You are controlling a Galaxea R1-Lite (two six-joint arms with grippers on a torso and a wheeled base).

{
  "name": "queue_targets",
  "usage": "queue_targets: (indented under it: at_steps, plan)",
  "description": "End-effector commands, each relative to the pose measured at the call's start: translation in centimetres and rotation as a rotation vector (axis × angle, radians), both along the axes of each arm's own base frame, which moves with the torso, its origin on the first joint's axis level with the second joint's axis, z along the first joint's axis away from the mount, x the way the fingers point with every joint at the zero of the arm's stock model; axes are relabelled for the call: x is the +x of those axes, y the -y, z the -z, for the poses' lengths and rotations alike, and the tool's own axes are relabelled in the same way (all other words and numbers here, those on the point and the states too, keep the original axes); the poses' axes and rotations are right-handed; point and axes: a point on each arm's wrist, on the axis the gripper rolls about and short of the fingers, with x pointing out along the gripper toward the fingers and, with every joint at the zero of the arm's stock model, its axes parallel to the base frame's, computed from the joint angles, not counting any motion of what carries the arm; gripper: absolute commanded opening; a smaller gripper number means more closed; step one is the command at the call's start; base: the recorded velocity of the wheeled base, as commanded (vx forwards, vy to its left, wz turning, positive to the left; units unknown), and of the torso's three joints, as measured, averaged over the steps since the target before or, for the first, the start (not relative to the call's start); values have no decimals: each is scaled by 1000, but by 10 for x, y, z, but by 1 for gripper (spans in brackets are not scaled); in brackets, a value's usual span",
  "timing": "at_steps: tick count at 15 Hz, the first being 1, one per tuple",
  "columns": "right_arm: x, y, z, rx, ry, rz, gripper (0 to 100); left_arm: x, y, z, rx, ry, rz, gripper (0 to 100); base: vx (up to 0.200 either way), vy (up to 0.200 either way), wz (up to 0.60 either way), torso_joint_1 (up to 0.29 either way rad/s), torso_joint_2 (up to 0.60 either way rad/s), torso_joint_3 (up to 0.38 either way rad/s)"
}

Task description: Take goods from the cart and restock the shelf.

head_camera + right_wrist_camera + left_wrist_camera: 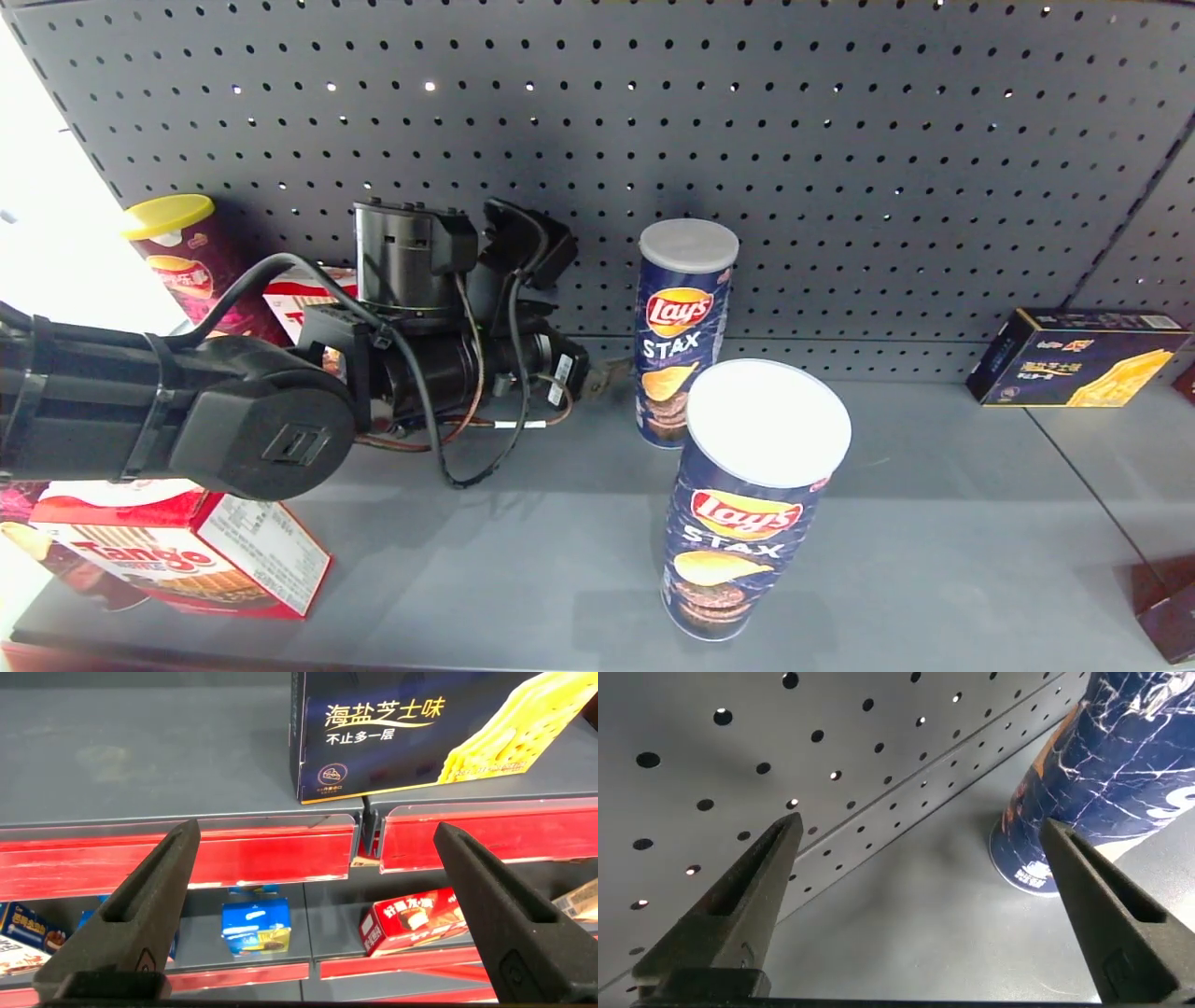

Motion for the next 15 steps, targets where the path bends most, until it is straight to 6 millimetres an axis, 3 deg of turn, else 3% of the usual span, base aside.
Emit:
queue_targets:
  at_steps: [1,6,15]
  plan:
    - [0,0,0,0,-1,0,100,0,0,-1,-3,3,0,100,0,0,0,0,0,0]
    - [0,0,0,0,0,0,100,7,-9,-2,4,12,-61,100,0,0,0,0,0,0]
    - [0,0,0,0,-1,0,100,3,3,6,11,-10,-8,100,0,0,0,0,0,0]
